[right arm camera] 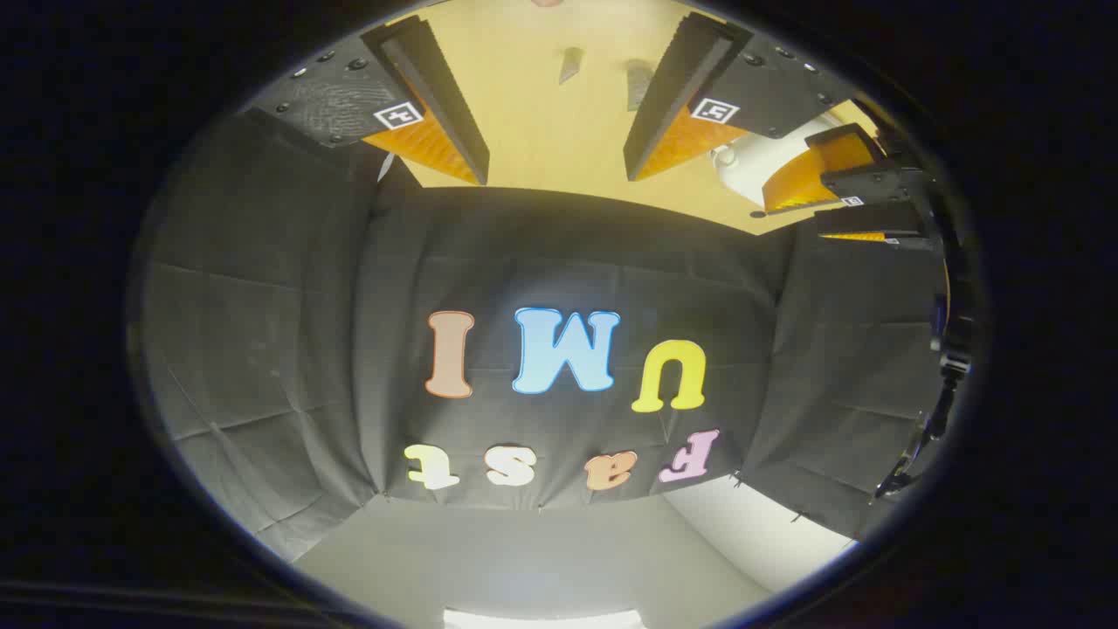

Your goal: First open the suitcase, pack the skin care products into it, and then close the suitcase.

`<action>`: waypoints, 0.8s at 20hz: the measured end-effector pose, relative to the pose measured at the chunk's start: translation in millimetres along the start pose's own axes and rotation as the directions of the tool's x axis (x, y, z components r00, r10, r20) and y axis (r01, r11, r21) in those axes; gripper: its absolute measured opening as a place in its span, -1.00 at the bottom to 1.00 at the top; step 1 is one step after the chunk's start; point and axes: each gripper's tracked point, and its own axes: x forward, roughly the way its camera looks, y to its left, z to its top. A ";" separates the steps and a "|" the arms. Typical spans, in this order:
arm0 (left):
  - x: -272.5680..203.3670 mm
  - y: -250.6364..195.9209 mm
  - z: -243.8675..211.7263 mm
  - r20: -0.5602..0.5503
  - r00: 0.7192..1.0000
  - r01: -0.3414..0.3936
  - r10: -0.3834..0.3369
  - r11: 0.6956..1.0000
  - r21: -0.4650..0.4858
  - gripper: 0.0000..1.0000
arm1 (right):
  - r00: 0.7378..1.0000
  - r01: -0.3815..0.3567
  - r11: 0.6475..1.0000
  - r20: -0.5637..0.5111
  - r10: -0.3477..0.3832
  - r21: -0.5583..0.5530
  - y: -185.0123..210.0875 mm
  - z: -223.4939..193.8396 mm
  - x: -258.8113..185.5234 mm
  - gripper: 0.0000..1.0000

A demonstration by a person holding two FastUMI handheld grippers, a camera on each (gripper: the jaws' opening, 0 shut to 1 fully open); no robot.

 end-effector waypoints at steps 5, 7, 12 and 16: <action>3.3 0.3 -0.5 -0.001 1.000 -0.001 0.001 1.000 0.013 0.89 | 1.000 0.005 1.000 -0.005 -0.005 0.009 -1.4 -2.2 1.2 0.88; 4.2 0.1 0.4 0.004 1.000 -0.001 0.001 1.000 0.018 0.89 | 1.000 0.005 1.000 -0.004 -0.005 0.013 -1.6 -2.0 1.5 0.86; 2.4 2.9 4.2 0.012 1.000 -0.013 0.012 0.999 0.052 0.12 | 1.000 0.028 1.000 -0.009 -0.028 0.005 -5.6 -6.6 1.9 0.52; -0.5 6.3 6.3 0.030 0.999 -0.040 0.038 0.997 0.059 -0.42 | 0.998 0.065 0.998 0.013 -0.065 0.014 -11.4 -0.2 -1.3 -0.60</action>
